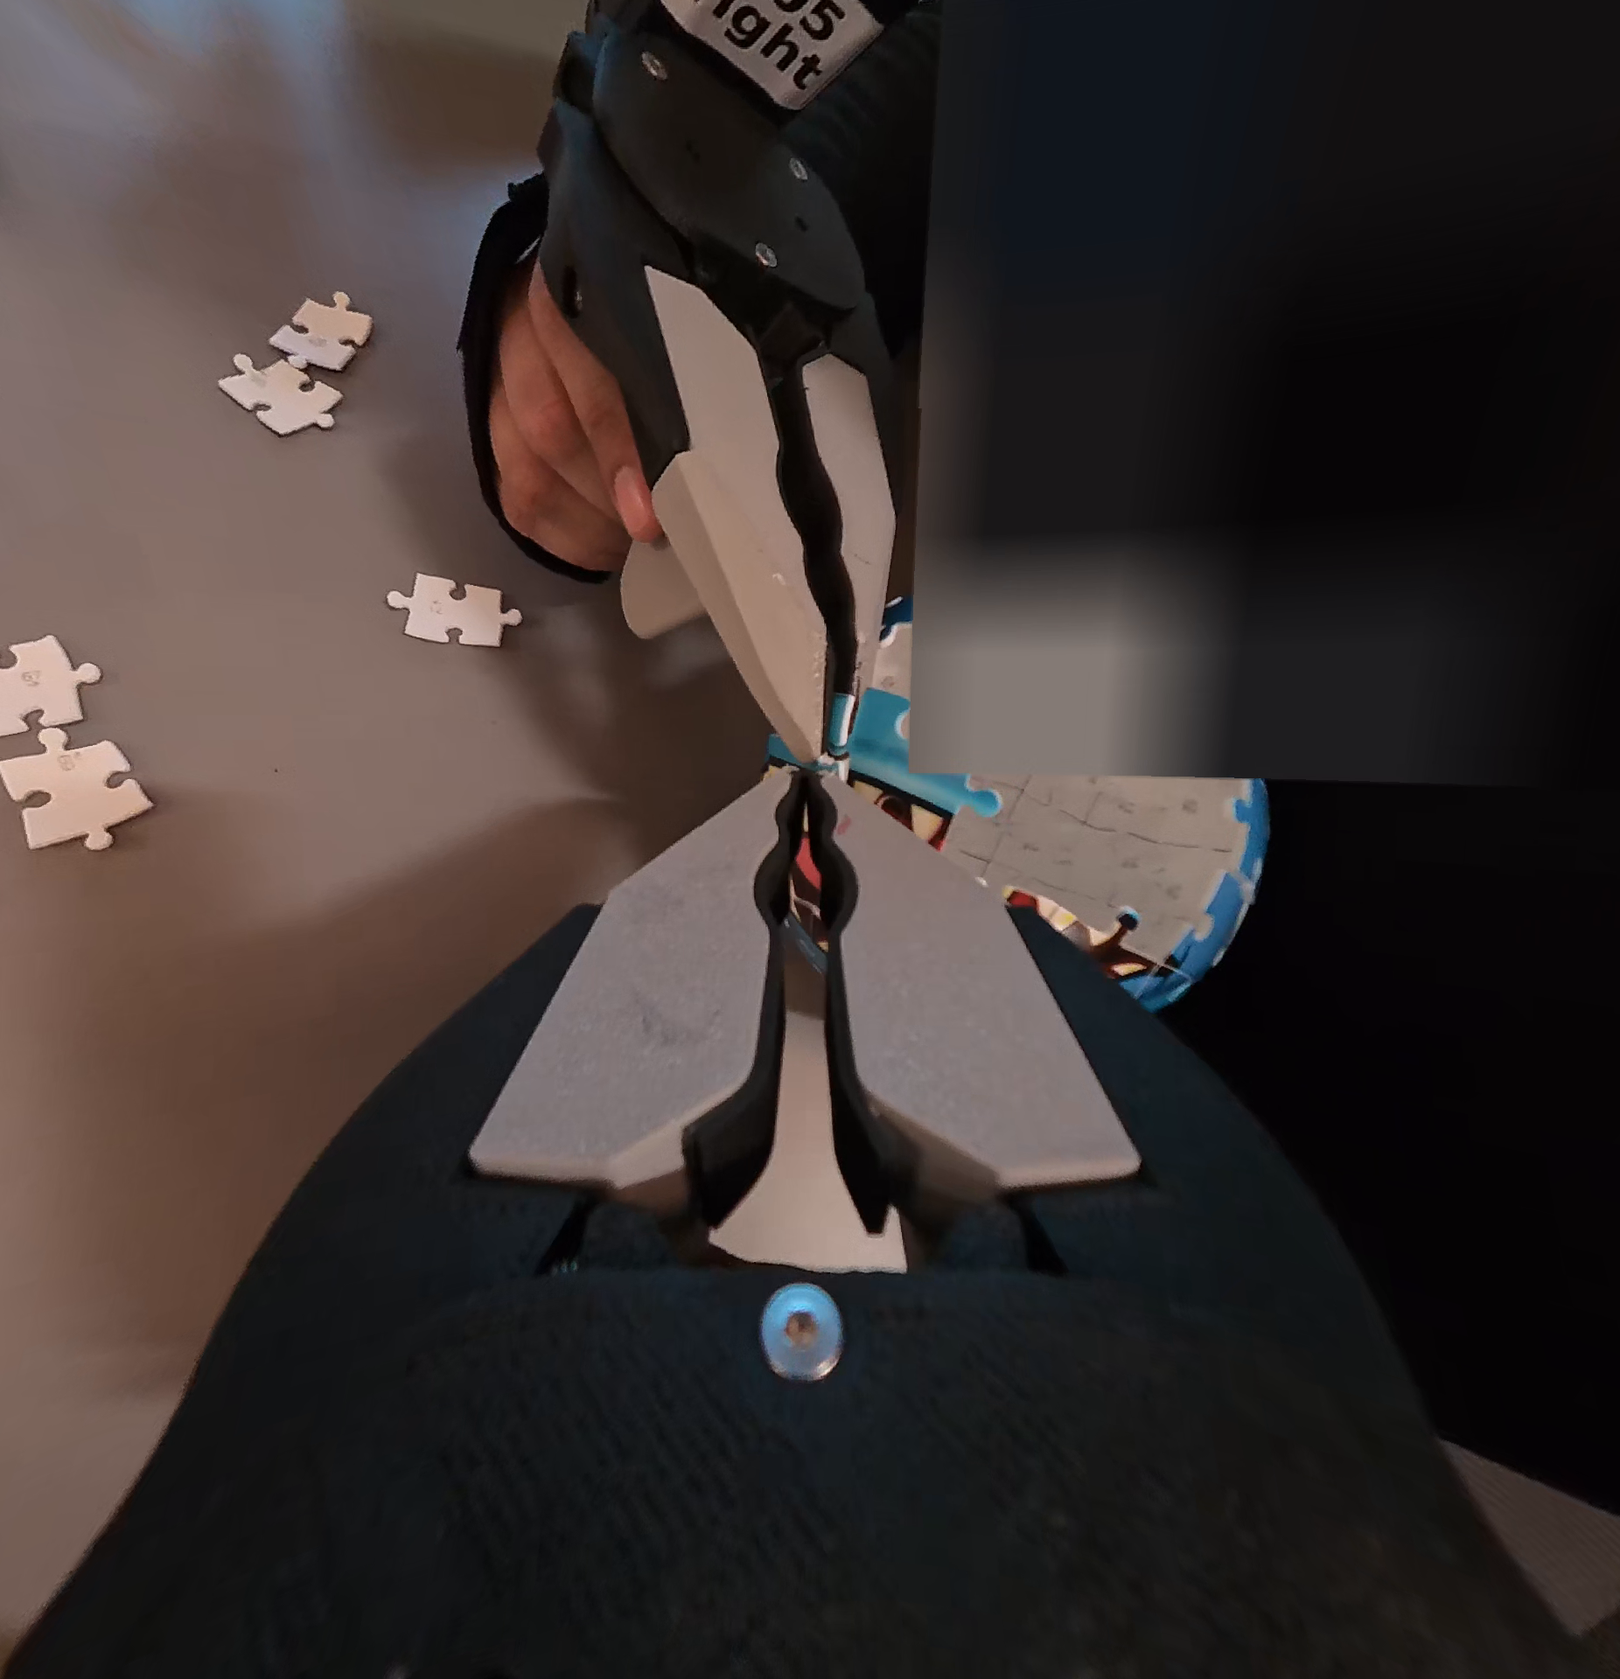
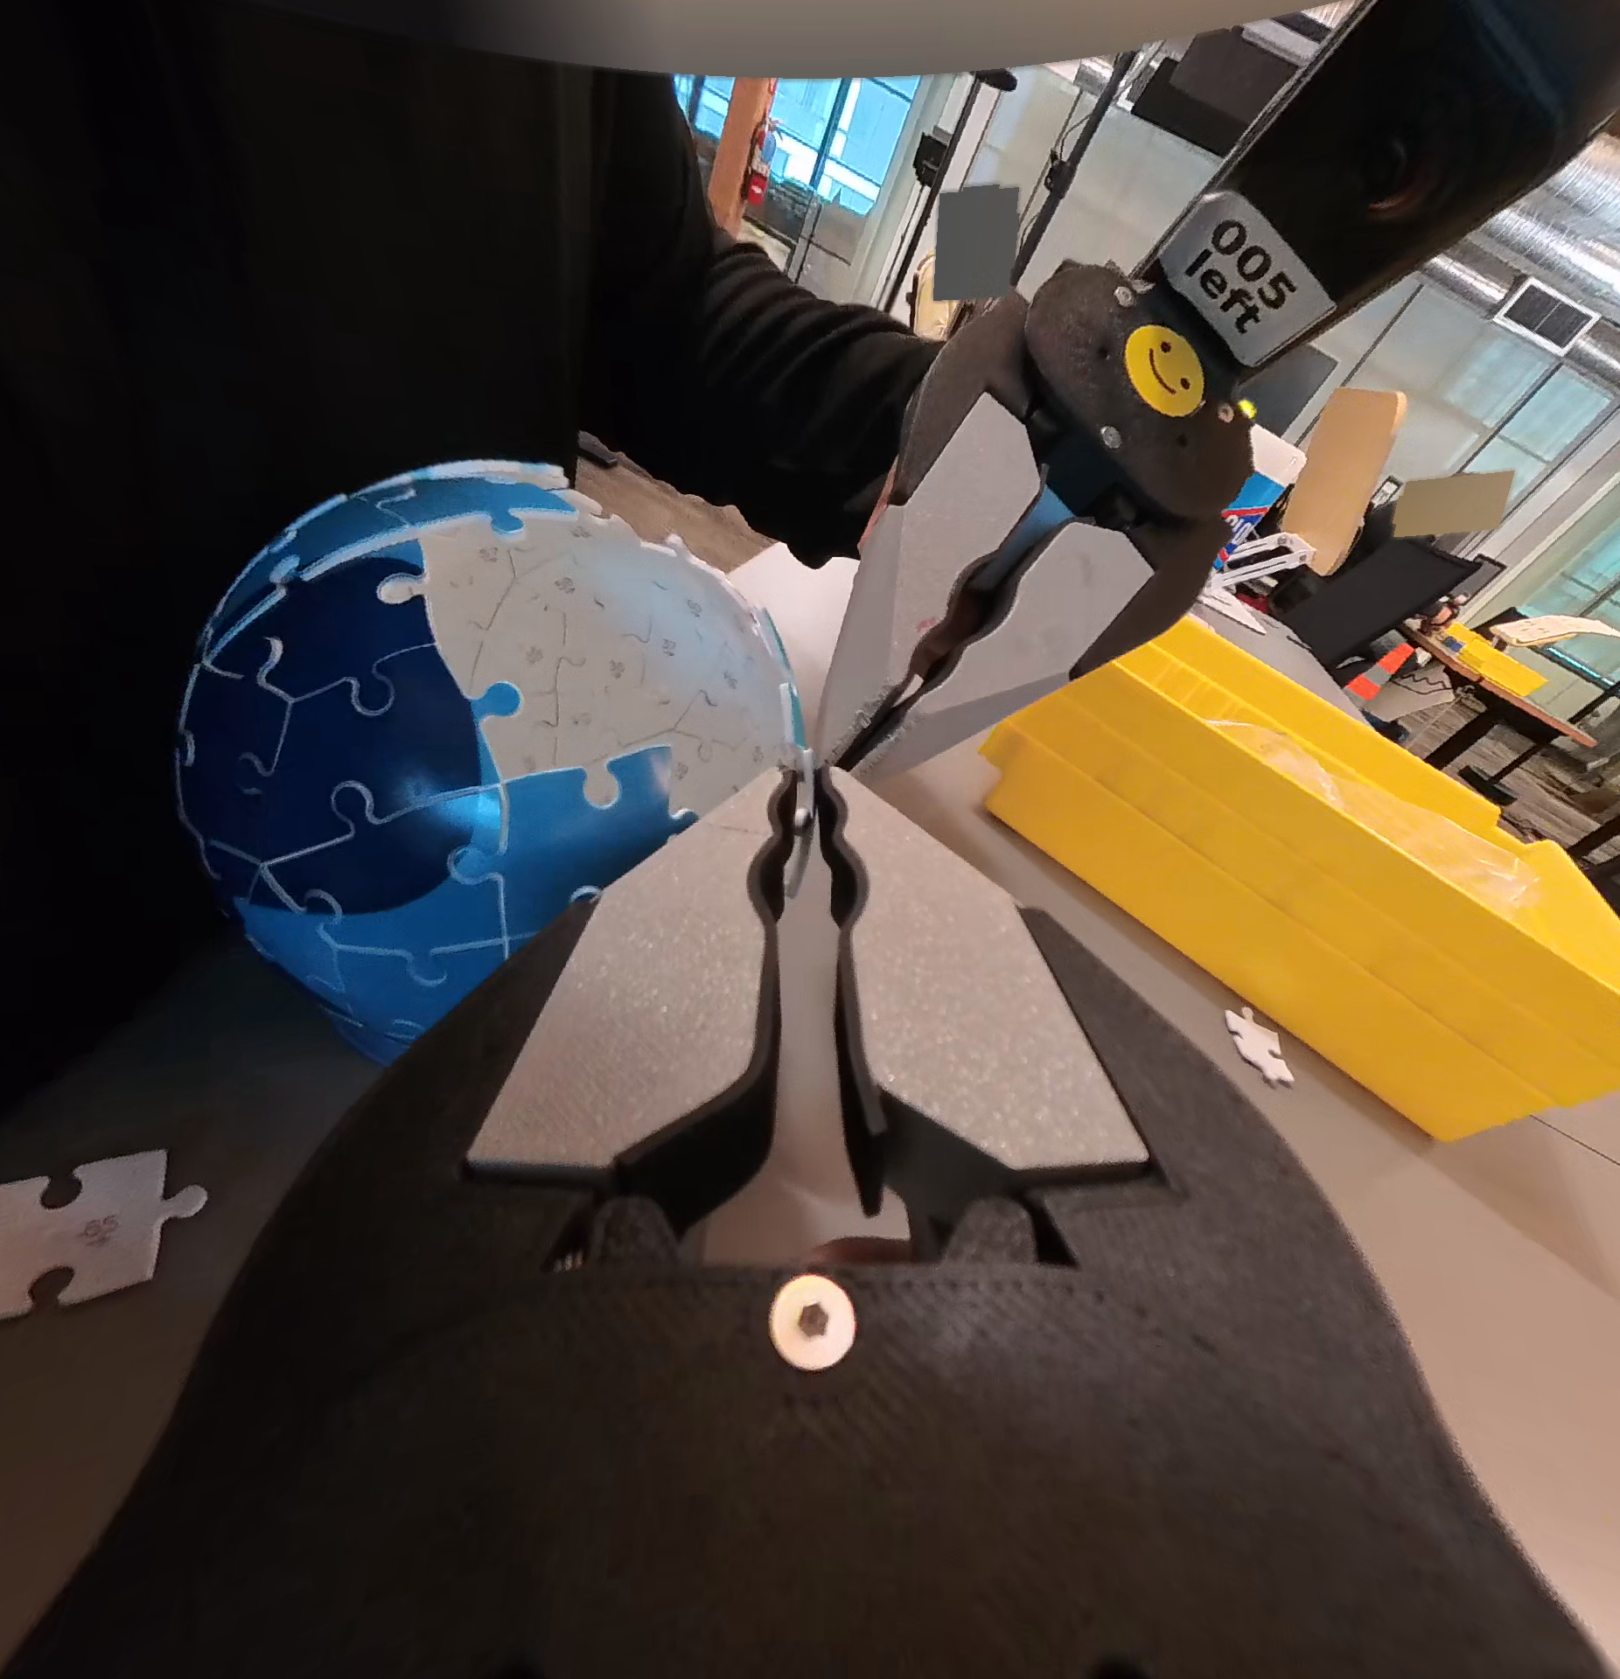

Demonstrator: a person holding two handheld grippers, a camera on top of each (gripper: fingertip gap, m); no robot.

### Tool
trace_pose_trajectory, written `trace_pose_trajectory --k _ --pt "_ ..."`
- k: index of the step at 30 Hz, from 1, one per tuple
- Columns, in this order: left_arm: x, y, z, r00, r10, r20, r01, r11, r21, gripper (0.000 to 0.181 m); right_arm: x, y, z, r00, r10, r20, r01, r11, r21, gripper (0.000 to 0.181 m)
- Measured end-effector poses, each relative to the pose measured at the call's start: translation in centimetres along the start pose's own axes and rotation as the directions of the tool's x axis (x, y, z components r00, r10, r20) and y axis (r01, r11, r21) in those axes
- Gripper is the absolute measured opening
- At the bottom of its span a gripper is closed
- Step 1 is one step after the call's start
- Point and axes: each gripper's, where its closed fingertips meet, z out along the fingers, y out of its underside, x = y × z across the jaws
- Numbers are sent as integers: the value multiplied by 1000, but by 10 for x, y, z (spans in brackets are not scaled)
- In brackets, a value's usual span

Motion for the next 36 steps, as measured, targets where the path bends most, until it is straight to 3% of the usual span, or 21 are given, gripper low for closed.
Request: trace_pose_trajectory --k 36 --pt "-7 -5 5 998 68 -4 -68 998 8 0 2 -2 -6 995 -96 -35 95 995 -31 1"
